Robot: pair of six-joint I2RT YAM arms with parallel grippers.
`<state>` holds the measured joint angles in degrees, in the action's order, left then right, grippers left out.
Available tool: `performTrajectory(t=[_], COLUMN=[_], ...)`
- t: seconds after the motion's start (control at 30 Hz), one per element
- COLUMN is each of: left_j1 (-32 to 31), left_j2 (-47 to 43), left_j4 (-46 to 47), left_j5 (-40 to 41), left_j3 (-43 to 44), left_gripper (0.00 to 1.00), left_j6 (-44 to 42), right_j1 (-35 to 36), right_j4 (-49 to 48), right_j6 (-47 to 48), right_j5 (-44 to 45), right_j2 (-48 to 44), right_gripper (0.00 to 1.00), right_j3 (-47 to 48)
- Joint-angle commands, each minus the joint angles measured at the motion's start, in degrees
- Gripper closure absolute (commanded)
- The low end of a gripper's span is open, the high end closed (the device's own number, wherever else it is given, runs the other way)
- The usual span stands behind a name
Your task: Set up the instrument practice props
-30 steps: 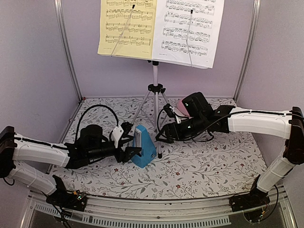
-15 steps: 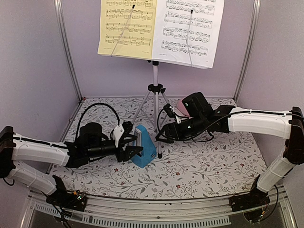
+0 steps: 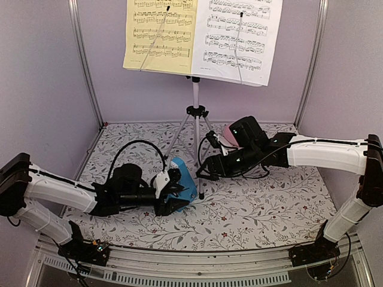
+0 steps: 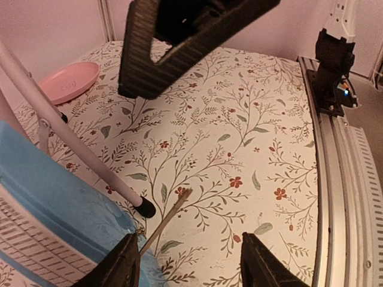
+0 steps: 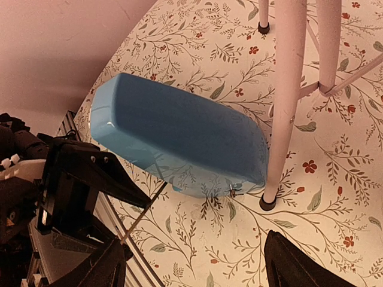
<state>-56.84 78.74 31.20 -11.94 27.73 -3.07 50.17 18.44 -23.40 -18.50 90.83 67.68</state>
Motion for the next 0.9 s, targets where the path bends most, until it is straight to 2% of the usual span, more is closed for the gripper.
performTrajectory(t=[0.0, 0.23, 0.43, 0.6, 0.87], left_j1=[-3.8, -10.57, -15.57, -17.05, -13.95], left_j2=[3.03, 8.16, 8.98, 8.6, -0.67], left_j4=[1.81, 2.32, -1.52, -8.09, -17.74], left_j5=[0.76, -0.02, -1.18, 0.8, 4.42], left_j3=[2.86, 5.31, 10.44, 15.84, 26.65], left_gripper=[0.42, 0.42, 0.42, 0.41, 0.36], left_j6=[-1.41, -0.88, -2.62, -7.37, -9.04], right_j1=[-0.09, -0.95, -3.86, -5.11, -5.41], right_j4=[0.58, 2.03, 1.86, 1.87, 0.92], right_j6=[0.0, -0.52, -2.24, -2.22, -1.74], right_j5=[0.96, 6.1, 8.44, 8.4, 7.2], right_j2=[0.25, -2.3, -5.72, -6.26, -5.28], right_gripper=[0.19, 0.17, 0.15, 0.14, 0.12], right_j3=[0.78, 0.19, -1.98, -1.97, -1.3])
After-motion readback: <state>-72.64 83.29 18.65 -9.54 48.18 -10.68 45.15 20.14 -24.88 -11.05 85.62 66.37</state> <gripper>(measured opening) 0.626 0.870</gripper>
